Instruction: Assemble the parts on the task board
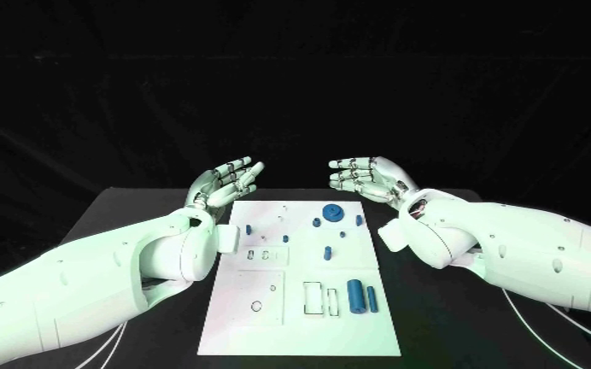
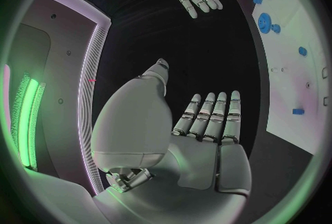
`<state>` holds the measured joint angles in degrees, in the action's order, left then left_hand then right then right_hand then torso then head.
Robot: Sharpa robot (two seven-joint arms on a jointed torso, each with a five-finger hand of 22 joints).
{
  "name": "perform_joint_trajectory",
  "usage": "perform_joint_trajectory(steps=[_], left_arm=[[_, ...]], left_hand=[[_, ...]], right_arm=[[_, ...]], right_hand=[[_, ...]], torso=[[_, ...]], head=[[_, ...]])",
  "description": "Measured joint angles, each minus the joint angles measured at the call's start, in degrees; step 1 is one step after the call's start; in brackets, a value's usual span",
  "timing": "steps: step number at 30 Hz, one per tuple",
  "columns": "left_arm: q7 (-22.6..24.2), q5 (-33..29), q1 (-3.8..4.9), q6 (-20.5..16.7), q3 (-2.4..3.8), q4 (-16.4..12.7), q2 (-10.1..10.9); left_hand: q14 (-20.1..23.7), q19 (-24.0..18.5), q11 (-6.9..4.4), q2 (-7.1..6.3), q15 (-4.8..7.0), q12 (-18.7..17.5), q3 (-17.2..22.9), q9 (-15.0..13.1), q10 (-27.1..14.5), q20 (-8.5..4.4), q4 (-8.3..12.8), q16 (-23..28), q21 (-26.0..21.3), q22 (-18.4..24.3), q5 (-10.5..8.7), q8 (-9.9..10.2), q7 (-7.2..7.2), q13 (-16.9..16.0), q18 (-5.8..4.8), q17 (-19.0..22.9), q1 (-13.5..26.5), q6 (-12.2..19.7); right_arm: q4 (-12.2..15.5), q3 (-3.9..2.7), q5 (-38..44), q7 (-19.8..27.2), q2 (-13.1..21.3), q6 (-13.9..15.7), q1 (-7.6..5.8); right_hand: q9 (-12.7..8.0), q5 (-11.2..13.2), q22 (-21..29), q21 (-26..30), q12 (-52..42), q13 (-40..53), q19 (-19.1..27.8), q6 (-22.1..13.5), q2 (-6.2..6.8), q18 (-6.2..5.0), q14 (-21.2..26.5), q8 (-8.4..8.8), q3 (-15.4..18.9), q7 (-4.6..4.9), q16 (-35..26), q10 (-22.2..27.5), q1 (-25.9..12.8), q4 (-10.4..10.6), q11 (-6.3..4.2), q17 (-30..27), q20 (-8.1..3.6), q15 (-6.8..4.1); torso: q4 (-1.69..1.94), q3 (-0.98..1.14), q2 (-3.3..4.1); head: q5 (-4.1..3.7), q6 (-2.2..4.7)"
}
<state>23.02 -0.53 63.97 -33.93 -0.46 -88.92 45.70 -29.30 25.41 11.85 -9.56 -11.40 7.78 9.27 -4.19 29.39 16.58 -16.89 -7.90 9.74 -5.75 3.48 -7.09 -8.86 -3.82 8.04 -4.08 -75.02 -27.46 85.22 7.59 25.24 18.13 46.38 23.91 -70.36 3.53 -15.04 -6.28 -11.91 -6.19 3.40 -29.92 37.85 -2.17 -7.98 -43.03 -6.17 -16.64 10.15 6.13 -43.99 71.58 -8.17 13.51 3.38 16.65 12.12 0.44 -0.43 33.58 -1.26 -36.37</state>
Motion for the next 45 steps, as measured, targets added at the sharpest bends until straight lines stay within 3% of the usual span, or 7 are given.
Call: perform_joint_trajectory(steps=[6, 14, 20, 21, 23, 26, 45], left_arm=[[0.2, 0.43, 0.99, 0.31, 0.12, -1.87, 2.19], [0.08, 1.07, 2.34, 1.07, 0.18, -5.6, 5.41], [-0.13, 1.55, 3.12, 2.05, 0.23, -9.14, 7.77], [-0.15, 1.61, 3.2, 2.19, 0.26, -9.58, 8.0], [-0.22, 1.69, 3.34, 2.47, 0.27, -10.51, 8.53], [-0.34, 1.73, 3.61, 2.84, 0.38, -11.99, 9.37], [-0.69, 1.58, 5.59, 3.86, 0.92, -16.26, 11.57]], left_hand=[[-12.47, 9.62, -0.07, 2.1, 0.85, 2.18, 1.22, -0.96, 12.38, -0.03, 0.48, -2.51, 4.72, -1.98, -0.28, -2.65, -1.47, -0.33, -0.01, -0.9, -2.96, -11.37], [-22.73, 16.08, -1.24, 3.14, 2.59, 2.86, 1.66, -1.03, 21.85, -0.15, 0.93, -3.96, 8.49, -3.43, -0.28, -3.82, -2.89, -0.32, 0.89, -1.92, -5.33, -19.48], [-26.91, 18.33, -1.91, 3.61, 3.51, 2.86, 1.43, -1.03, 25.71, -0.32, 1.51, -4.29, 10.23, -4.16, -0.28, -3.85, -3.49, -0.37, 0.9, -2.57, -6.01, -22.72], [-28.25, 19.32, -2.13, 3.64, 3.78, 2.86, 1.34, -1.0, 27.04, -0.39, 1.79, -4.29, 10.92, -4.42, -0.28, -3.98, -3.34, -0.37, 1.69, -2.83, -6.57, -23.82], [-29.15, 19.97, -2.36, 3.61, 3.97, 2.86, 1.27, -0.92, 27.96, -0.51, 1.99, -4.29, 11.56, -4.66, -0.28, -4.01, -3.3, -0.37, 1.82, -2.98, -6.77, -24.54], [-29.19, 19.97, -2.41, 3.61, 4.02, 2.86, 1.27, -0.88, 28.02, -0.51, 1.98, -4.29, 11.56, -4.68, -0.28, -4.0, -3.3, -0.37, 1.82, -2.98, -6.77, -24.54], [-29.19, 19.97, -2.41, 3.61, 4.02, 2.33, 1.11, -0.72, 28.01, -0.51, 2.14, -4.29, 11.93, -4.8, -0.28, -3.99, -3.3, -0.3, 1.8, -2.97, -6.77, -24.53]], right_arm=[[-0.52, -0.16, 7.21, -1.13, 0.46, 0.02, -1.21], [-1.81, -0.4, 19.53, -6.24, 0.4, -2.02, -3.41], [-2.6, -0.54, 34.46, -12.67, -0.45, -4.55, -4.8], [-2.61, -0.57, 36.7, -13.61, -0.55, -4.85, -4.93], [-2.58, -0.6, 41.29, -15.5, -0.78, -5.42, -5.12], [-2.24, -0.63, 48.35, -18.39, -1.14, -6.14, -5.38], [-2.72, -0.72, 68.34, -26.45, -4.27, -9.2, -5.73]], right_hand=[[0.15, 0.28, -0.87, -2.89, 0.0, 0.08, -6.17, 8.5, 0.55, -0.89, -7.71, -0.01, -1.56, 1.38, 0.0, -7.1, 0.55, -0.73, -1.27, 0.2, -0.19, -1.48], [0.36, -0.94, -1.93, -6.48, 0.01, 0.26, -13.06, 15.76, 2.69, -1.75, -17.12, -0.17, -3.15, 2.98, 1.5, -14.85, 0.19, -1.23, -3.43, 0.75, -1.78, -4.03], [0.62, -3.59, -3.43, -10.31, 0.3, 0.54, -19.37, 19.81, 5.02, -1.75, -25.39, -0.59, -3.15, 1.19, 3.63, -20.65, -0.77, -1.23, -5.48, 2.35, -4.35, -6.72], [0.65, -4.03, -3.95, -11.49, 0.59, 0.61, -20.82, 20.62, 5.66, -1.75, -27.2, -0.68, -3.07, 0.86, 4.34, -21.77, -0.68, -1.2, -5.92, 3.0, -4.88, -7.26], [0.76, -5.6, -6.38, -16.55, 1.26, 0.98, -28.18, 23.36, 7.98, -1.78, -36.27, -0.68, -1.59, -0.72, 7.54, -26.14, -1.12, -0.81, -7.84, 6.28, -7.99, -10.2], [0.76, -6.16, -8.36, -20.13, 2.03, 1.22, -32.14, 24.11, 8.45, -1.78, -40.53, -0.68, -0.65, -1.47, 10.55, -27.13, -1.13, -0.18, -8.64, 9.45, -9.68, -11.66], [0.65, -7.27, -20.75, -33.87, 2.22, 3.19, -35.77, 24.08, 10.11, -1.77, -40.91, 1.11, 1.69, -1.87, 31.45, -23.05, 0.17, 2.53, -9.0, 29.04, -11.12, -12.04]], torso=[[0.44, -0.16, 1.35], [1.02, -0.36, 3.41], [1.55, -0.71, 5.2], [1.65, -0.77, 5.45], [1.89, -0.91, 6.04], [2.13, -1.12, 6.81], [3.19, -1.87, 10.16]], head=[[-0.46, 0.37], [-1.05, 0.84], [-1.74, 1.04], [-1.84, 1.05], [-2.08, 1.12], [-2.42, 1.2], [-3.44, 1.82]])
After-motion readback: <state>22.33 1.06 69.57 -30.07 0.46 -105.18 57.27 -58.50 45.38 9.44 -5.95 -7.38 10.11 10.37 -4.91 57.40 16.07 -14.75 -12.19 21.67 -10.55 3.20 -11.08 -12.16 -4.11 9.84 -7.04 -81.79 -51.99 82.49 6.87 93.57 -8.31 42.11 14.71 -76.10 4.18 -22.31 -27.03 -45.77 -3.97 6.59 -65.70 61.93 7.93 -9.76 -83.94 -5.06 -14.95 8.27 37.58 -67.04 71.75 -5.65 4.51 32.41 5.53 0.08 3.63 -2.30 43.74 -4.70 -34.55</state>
